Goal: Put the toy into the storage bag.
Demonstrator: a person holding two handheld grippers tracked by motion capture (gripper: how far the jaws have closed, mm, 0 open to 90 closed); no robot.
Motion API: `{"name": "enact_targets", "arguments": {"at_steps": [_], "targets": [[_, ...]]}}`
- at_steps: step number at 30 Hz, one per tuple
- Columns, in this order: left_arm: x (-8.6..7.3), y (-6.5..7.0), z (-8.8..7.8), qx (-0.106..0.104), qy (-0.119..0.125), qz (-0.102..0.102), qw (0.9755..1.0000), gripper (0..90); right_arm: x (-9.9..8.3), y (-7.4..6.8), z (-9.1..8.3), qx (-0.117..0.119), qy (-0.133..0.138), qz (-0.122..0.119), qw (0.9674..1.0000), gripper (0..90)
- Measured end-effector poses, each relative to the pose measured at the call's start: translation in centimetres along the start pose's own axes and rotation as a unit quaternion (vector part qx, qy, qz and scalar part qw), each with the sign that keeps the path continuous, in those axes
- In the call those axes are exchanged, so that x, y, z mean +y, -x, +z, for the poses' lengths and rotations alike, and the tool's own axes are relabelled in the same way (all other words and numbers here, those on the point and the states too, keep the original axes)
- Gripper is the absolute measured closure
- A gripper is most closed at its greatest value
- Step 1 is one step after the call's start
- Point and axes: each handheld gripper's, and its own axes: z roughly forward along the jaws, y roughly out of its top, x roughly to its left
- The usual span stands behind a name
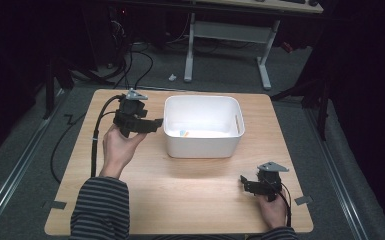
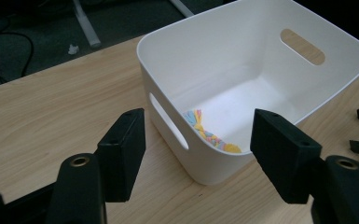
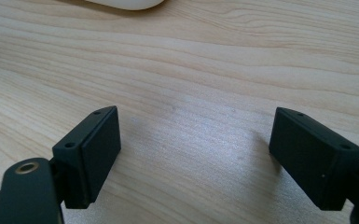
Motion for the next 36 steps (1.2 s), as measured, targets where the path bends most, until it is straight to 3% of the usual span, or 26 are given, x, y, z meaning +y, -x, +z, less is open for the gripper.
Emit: {"name": "enact_targets", "arguments": {"at_steps": [19,36], "targets": [[-3.0,-1.9,-3.1,0.025,0.011,-0.02,0.9994,37.3,0.0,-0.1,0.0,0.001,0.001,0.0,1.0,16.6],[-5.9,-3.4,-4.0,0.039,0.009,-0.039,0.9984,38.3,0.0,-0.1,0.0,0.002,0.0,0.0,1.0,16.6]]}}
